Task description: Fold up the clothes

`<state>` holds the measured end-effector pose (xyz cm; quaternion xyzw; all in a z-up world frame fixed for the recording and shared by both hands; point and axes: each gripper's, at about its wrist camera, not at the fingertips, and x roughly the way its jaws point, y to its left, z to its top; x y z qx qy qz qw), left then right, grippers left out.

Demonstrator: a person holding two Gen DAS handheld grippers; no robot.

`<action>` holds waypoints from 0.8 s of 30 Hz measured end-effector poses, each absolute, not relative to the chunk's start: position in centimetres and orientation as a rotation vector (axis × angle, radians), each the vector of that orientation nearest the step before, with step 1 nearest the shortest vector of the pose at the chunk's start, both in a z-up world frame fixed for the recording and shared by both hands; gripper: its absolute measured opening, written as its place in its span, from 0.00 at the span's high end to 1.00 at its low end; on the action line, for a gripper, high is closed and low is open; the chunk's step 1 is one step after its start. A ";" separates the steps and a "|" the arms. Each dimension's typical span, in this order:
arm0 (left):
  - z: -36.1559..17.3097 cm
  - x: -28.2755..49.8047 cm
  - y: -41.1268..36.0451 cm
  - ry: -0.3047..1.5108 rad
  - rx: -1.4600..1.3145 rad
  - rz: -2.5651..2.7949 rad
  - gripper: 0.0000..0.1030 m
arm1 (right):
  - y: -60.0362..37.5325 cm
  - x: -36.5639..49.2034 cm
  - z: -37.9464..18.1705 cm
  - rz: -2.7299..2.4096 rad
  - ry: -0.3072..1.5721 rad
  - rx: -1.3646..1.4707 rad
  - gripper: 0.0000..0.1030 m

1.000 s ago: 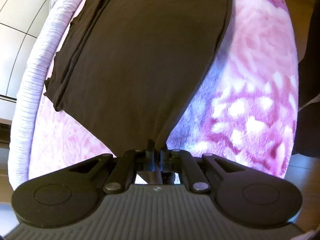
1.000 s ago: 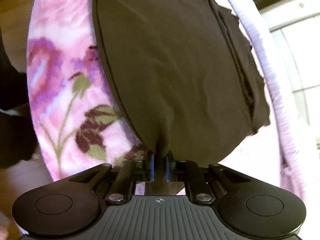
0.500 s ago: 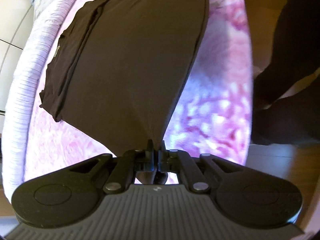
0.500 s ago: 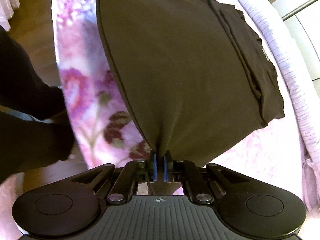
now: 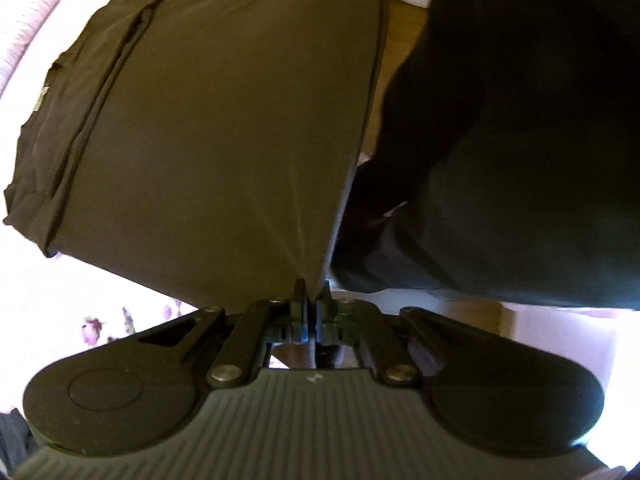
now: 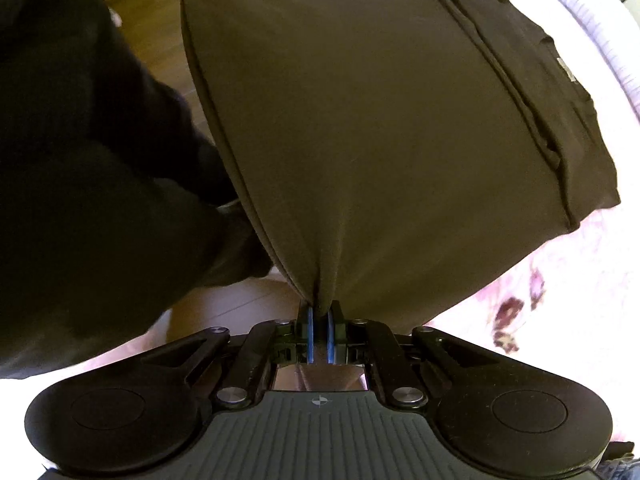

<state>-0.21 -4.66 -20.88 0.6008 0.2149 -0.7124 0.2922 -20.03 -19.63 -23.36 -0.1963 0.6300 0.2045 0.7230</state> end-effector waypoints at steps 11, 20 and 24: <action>-15.0 14.4 -25.3 0.706 1.302 -1.745 0.99 | -30.1 -3.8 -16.0 0.411 1.209 -0.538 0.95; -21.8 27.0 -41.0 0.882 1.184 -1.758 0.98 | -39.3 13.2 -20.1 0.380 1.295 -0.454 0.95; -24.9 30.5 -45.2 0.943 1.107 -1.724 0.98 | -42.3 17.7 -22.5 0.357 1.326 -0.411 0.95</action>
